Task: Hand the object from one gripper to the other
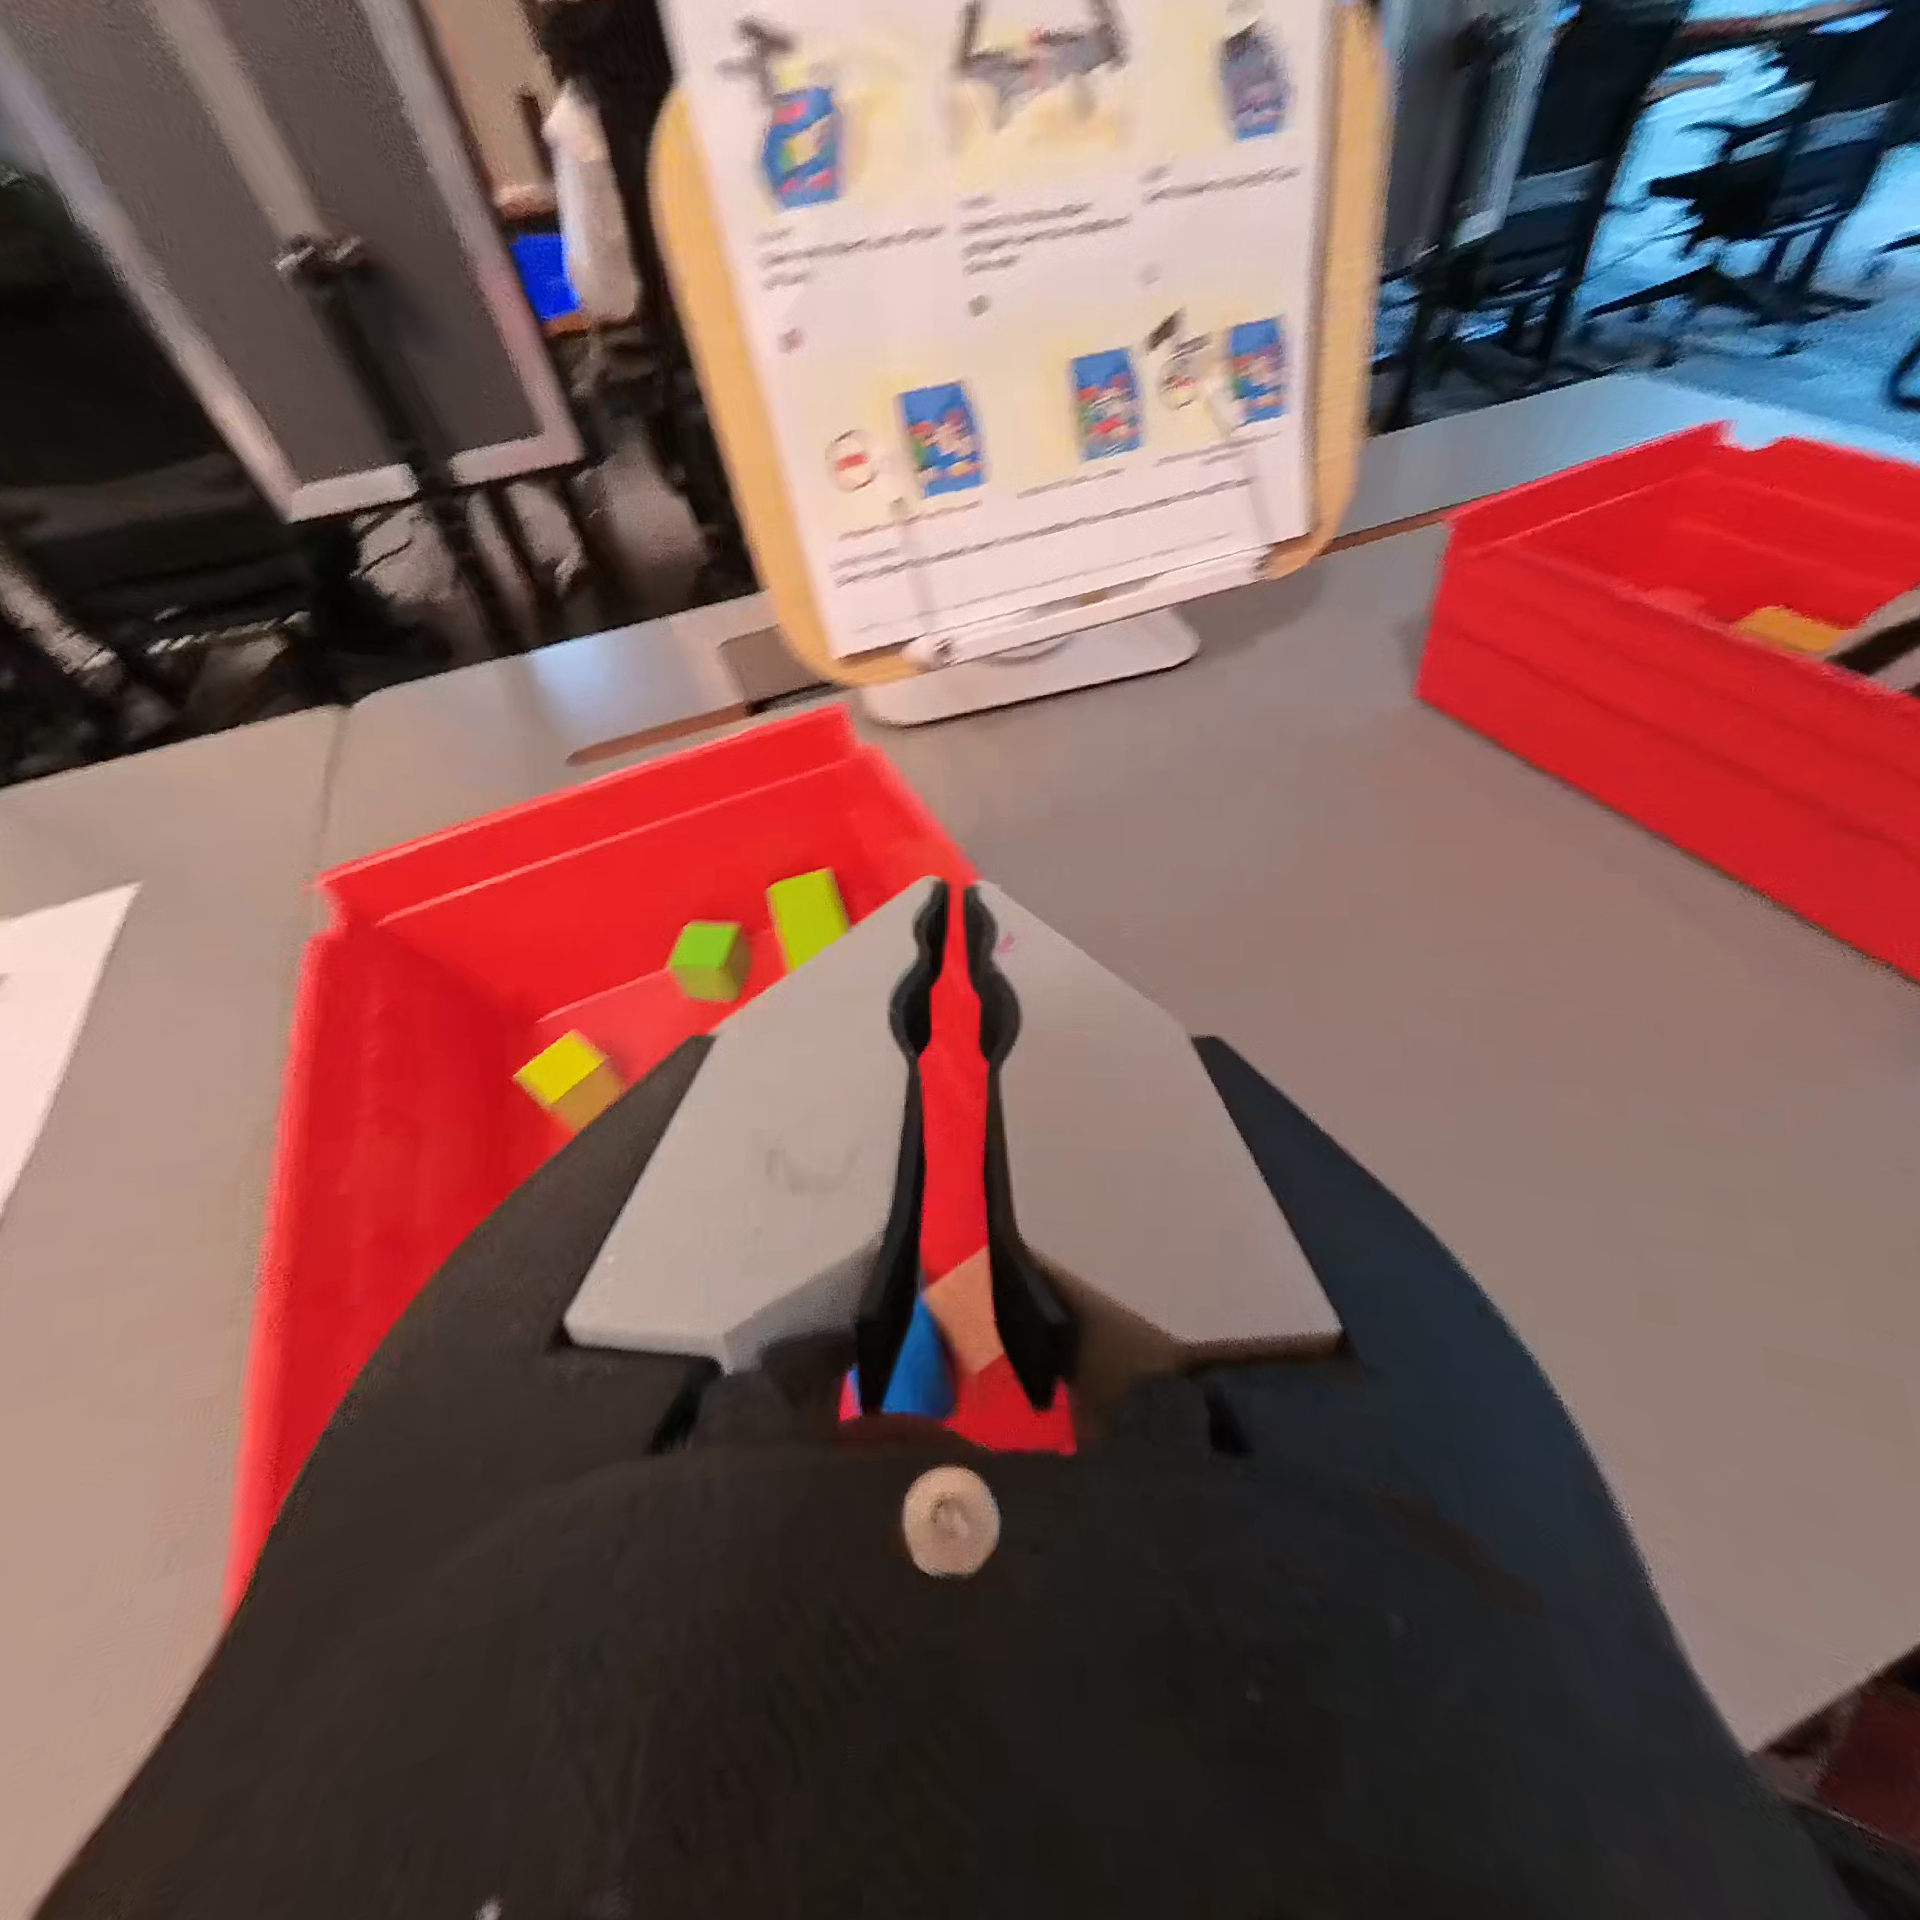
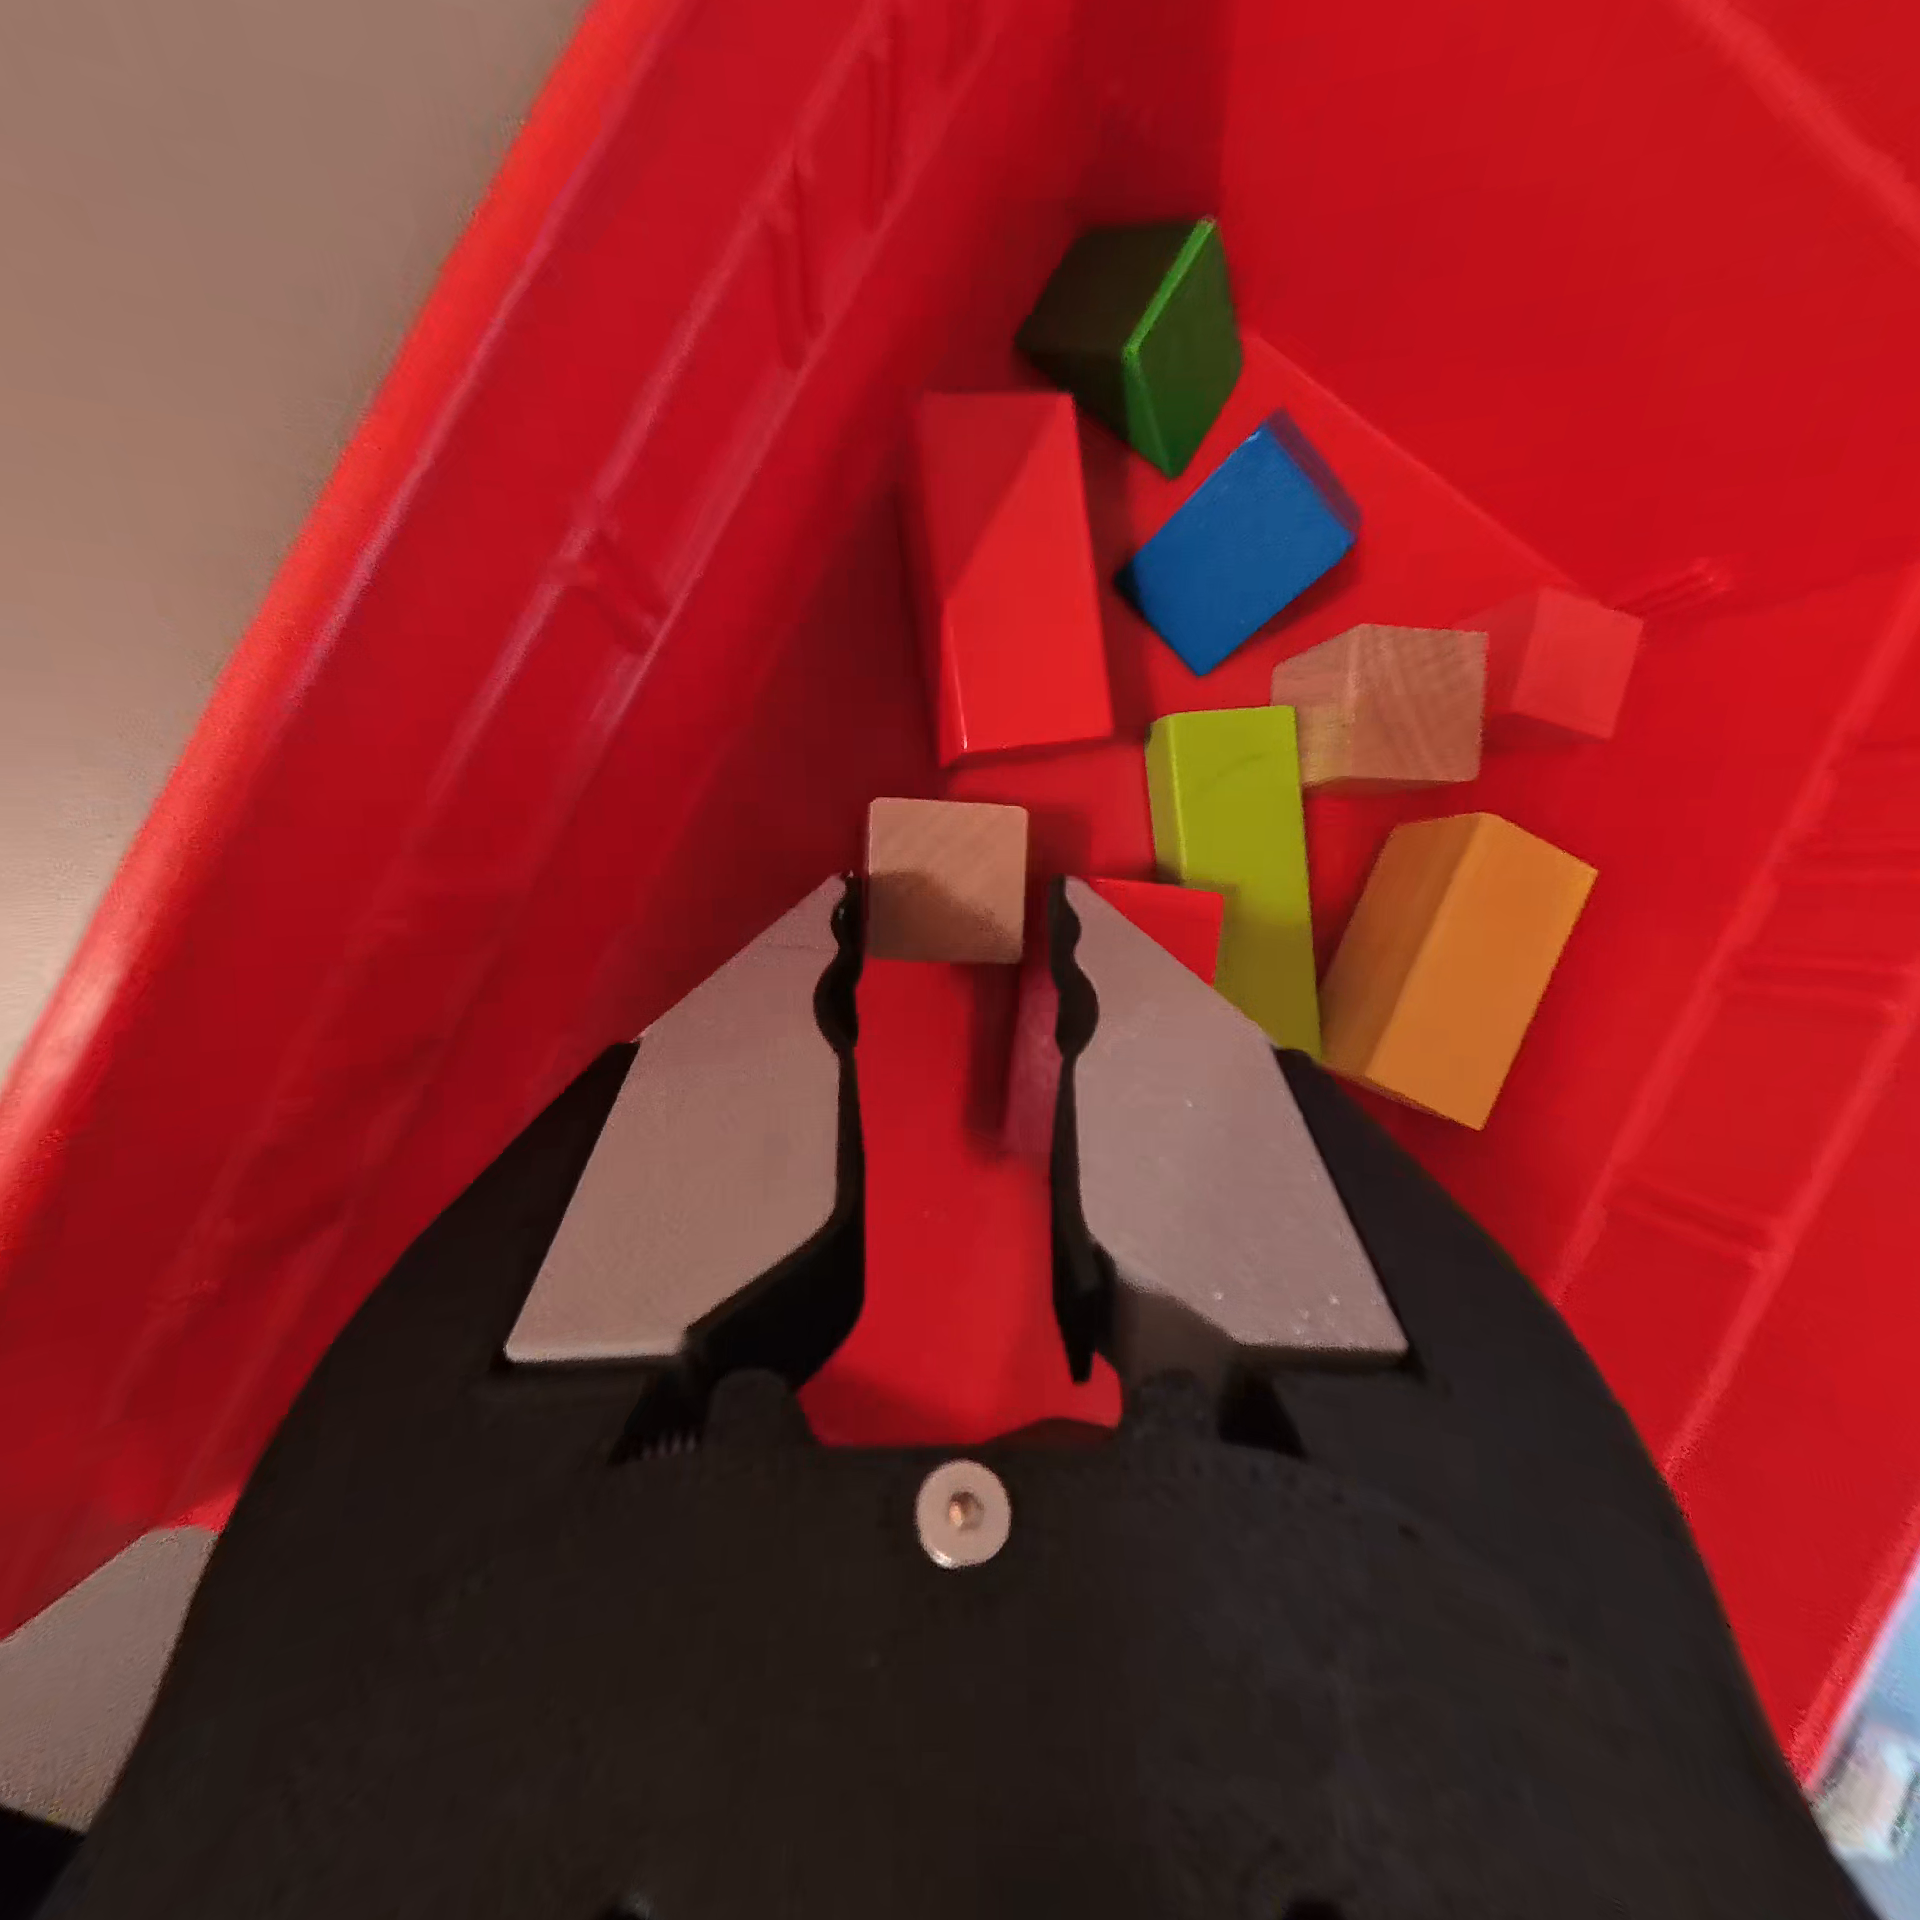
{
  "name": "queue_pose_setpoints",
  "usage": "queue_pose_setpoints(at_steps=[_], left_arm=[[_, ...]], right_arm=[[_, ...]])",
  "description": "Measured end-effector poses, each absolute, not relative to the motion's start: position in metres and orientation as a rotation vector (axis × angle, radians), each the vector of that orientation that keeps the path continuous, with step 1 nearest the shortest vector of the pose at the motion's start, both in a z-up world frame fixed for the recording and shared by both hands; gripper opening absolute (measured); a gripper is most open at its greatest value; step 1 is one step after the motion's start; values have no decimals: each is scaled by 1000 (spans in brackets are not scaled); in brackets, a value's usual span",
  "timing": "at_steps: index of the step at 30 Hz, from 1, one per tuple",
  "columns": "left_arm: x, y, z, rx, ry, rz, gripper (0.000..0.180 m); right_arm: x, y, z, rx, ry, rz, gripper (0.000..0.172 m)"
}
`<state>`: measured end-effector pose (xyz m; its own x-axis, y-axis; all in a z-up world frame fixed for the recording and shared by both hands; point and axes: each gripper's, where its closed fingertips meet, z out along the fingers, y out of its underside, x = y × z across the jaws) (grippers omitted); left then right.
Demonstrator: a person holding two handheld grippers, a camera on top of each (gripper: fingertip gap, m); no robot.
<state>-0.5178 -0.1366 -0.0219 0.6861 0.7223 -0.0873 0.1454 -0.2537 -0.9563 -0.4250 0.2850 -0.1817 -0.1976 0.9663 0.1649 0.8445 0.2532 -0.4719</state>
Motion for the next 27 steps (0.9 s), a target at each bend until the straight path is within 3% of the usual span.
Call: queue_pose_setpoints(at_steps=[3, 7, 12, 23, 24, 25, 27], left_arm=[[-536, -170, -31, -1817, -801, 651, 18], [-571, -171, -35, -1889, -801, 544, 25], [-644, -161, -97, -2166, -954, 422, 45], [-697, -138, -187, -2490, -1016, 307, 42], [-699, -139, -193, -2519, -1011, 313, 39], [-700, -139, -198, -2547, -999, 316, 25], [-701, -137, -202, -2568, -952, 322, 23]], right_arm=[[-425, 283, -162, -1628, -2055, 494, 31], [-424, 283, -136, -1607, -1985, 625, 30], [-422, 277, -108, -1552, -1913, 754, 29], [-416, 280, -87, -1497, -1860, 809, 28], [-416, 280, -87, -1496, -1862, 813, 28], [-416, 280, -87, -1493, -1864, 817, 28], [-415, 279, -86, -1487, -1868, 825, 27]])
